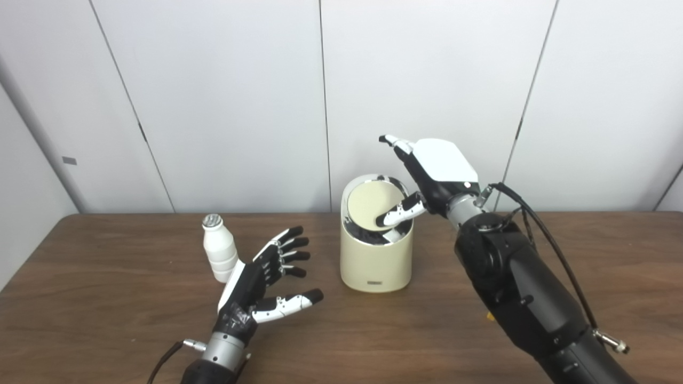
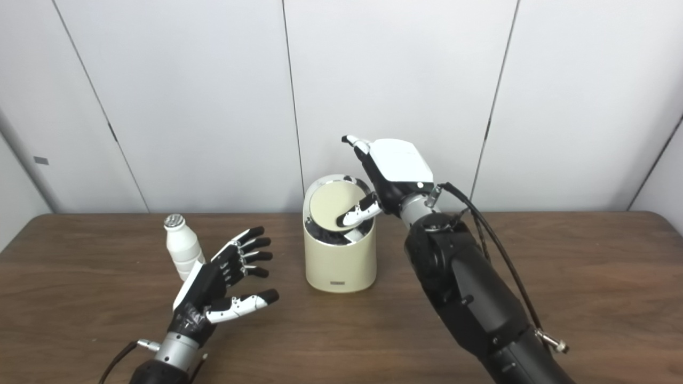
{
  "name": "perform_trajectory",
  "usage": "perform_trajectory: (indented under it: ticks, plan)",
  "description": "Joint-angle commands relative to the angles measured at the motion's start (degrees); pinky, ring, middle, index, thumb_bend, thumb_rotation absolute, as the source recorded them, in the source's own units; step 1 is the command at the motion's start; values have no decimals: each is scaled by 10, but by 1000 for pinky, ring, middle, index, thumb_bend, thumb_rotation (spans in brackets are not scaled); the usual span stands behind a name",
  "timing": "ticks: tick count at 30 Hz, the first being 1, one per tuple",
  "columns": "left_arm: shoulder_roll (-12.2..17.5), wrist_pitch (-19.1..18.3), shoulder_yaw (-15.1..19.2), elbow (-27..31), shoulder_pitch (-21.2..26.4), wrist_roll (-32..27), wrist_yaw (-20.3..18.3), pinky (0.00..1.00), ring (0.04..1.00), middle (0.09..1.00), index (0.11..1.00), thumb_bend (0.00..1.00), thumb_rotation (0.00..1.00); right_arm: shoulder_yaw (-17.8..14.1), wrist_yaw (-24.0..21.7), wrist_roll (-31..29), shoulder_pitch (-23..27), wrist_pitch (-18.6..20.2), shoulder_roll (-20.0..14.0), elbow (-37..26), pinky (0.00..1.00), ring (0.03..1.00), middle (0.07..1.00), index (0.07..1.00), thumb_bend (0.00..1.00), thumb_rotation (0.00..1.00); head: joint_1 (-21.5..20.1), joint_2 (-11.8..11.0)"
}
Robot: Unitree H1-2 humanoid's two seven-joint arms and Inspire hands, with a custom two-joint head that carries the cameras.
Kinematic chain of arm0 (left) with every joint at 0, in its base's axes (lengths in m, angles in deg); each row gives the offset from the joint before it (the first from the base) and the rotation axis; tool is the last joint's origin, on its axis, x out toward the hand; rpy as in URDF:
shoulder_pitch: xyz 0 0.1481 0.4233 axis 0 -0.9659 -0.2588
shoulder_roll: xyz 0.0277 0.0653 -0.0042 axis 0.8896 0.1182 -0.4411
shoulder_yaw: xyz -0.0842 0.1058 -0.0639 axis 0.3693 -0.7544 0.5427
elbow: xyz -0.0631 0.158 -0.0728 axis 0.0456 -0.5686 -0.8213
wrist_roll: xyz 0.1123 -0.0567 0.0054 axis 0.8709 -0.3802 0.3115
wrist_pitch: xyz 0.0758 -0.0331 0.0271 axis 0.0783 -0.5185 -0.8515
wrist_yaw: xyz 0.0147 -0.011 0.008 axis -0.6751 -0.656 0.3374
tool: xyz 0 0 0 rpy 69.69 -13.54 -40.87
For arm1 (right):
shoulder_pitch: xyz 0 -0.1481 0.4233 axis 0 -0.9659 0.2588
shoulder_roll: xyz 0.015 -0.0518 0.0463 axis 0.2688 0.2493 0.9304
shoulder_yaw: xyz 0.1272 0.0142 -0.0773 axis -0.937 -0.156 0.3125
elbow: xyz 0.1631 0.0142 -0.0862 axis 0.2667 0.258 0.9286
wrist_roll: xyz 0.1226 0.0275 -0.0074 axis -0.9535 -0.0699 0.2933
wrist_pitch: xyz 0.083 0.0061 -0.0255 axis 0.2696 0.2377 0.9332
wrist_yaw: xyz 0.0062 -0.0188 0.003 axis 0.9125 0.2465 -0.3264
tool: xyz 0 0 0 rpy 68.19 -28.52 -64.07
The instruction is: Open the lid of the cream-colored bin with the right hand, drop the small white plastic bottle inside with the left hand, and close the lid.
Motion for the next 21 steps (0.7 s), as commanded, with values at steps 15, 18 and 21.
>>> perform_trajectory:
  ticks: [15, 18, 21]
  plan:
    - [3, 15, 6, 9, 16, -2, 2, 649, 777, 839, 894, 828, 169, -7, 13, 10, -11, -7, -4, -6, 722, 830, 889, 907, 951, 244, 1, -4]
    - [3, 20, 5, 5, 17, -1, 1, 646, 774, 838, 891, 822, 165, -38, 16, -31, -22, -9, 6, -27, 700, 825, 886, 899, 927, 270, -1, -7]
    - [3, 19, 5, 6, 16, -2, 1, 645, 775, 840, 891, 824, 168, -78, 20, -78, -35, -4, 22, -58, 677, 826, 883, 886, 893, 287, -1, -7]
